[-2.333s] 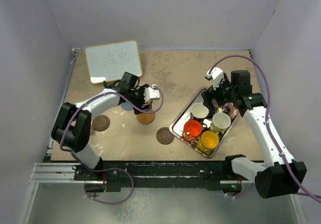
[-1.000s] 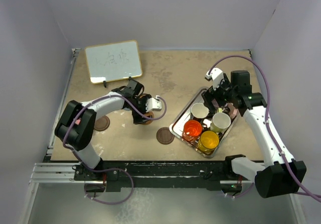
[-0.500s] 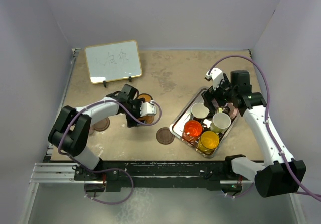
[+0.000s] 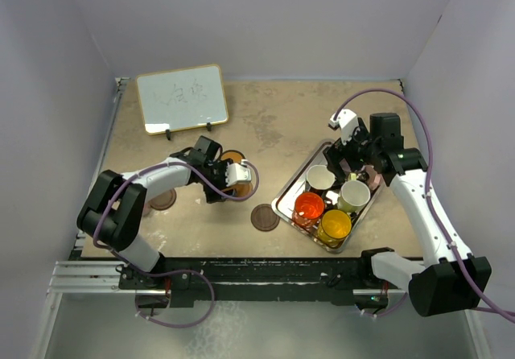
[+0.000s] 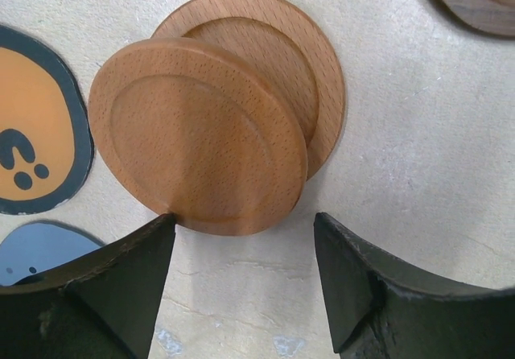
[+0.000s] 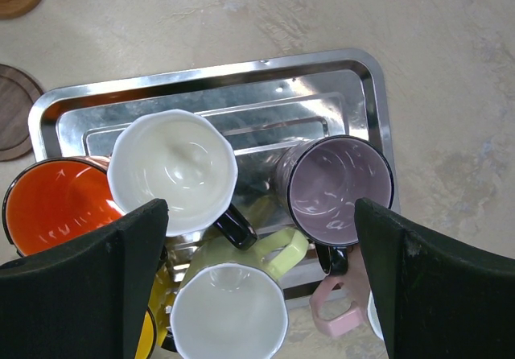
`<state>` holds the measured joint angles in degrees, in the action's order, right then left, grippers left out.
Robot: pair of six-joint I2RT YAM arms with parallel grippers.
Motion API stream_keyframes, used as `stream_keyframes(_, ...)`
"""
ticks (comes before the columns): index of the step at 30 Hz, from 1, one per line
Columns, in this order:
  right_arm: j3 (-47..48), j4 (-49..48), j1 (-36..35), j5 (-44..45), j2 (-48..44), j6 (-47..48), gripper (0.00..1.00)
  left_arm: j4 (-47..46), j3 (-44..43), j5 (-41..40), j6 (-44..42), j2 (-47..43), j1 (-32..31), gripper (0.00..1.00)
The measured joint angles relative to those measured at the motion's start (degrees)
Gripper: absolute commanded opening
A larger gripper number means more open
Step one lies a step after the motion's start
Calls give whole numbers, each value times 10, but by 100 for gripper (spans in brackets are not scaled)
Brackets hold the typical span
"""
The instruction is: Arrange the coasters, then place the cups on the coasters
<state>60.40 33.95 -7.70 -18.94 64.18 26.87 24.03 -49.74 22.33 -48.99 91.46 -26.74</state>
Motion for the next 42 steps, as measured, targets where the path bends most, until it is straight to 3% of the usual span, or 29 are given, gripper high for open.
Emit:
stream_keyframes(9, 0, 0, 0, 0, 0, 2, 100, -28, 9, 11, 20, -2, 0, 46)
stream_keyframes(25, 0, 1, 0, 0, 4, 3, 100, 92, -2, -22, -32, -7, 1, 37)
stream_keyframes(33, 0, 2, 0, 0, 4, 4, 100, 126, -4, -10, -14, -37, 4, 60)
stream_keyframes(38, 0, 2, 0, 0, 4, 6, 100, 50, -26, 11, 37, -49, 2, 74)
stream_keyframes(42, 0, 2, 0, 1, 4, 6, 100, -18, -48, 8, 76, -43, -9, 79)
